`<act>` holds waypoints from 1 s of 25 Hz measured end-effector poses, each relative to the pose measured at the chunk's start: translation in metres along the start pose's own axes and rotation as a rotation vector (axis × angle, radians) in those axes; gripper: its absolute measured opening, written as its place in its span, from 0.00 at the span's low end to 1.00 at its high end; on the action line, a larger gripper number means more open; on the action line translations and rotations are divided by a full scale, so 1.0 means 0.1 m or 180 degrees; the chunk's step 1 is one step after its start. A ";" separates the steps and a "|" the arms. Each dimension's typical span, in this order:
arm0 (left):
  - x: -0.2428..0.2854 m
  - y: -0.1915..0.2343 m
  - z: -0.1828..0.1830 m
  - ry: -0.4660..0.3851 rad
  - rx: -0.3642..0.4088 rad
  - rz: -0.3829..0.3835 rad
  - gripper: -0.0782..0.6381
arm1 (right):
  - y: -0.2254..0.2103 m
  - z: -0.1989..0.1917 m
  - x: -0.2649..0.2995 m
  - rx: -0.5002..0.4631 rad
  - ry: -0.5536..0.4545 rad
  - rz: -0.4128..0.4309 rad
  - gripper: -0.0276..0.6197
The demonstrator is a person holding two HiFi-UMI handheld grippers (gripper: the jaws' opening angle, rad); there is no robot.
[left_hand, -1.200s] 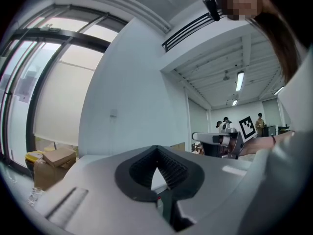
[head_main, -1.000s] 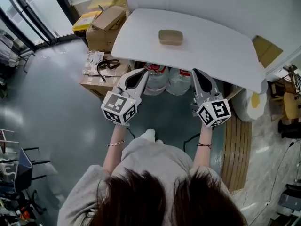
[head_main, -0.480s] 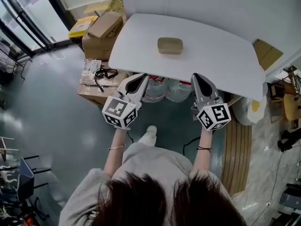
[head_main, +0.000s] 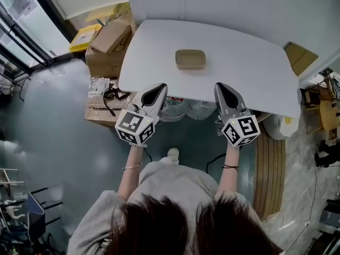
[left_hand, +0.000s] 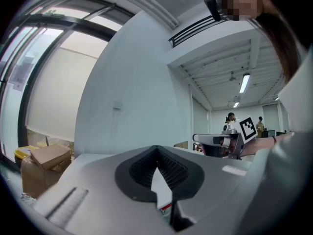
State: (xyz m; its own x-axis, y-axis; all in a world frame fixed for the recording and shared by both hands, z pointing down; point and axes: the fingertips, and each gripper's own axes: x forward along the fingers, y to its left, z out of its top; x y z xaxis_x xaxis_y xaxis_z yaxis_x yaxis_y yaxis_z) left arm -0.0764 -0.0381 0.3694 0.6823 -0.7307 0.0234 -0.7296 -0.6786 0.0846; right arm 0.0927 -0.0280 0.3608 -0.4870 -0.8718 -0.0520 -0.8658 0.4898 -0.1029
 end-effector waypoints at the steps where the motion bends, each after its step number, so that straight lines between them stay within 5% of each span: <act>1: 0.04 0.04 0.00 0.0001 -0.0005 -0.0009 0.10 | -0.02 -0.01 0.04 0.0003 0.0004 -0.0009 0.06; 25: 0.80 0.50 -0.13 0.0053 -0.0121 -0.0283 0.10 | -0.50 -0.15 0.65 0.0058 0.0112 -0.0256 0.06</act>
State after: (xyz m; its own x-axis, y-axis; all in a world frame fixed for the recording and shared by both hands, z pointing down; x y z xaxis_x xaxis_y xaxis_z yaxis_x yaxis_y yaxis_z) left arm -0.0575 -0.1299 0.3882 0.7451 -0.6662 0.0306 -0.6642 -0.7371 0.1247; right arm 0.1027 -0.1090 0.3776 -0.4200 -0.9075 -0.0080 -0.9002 0.4177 -0.1235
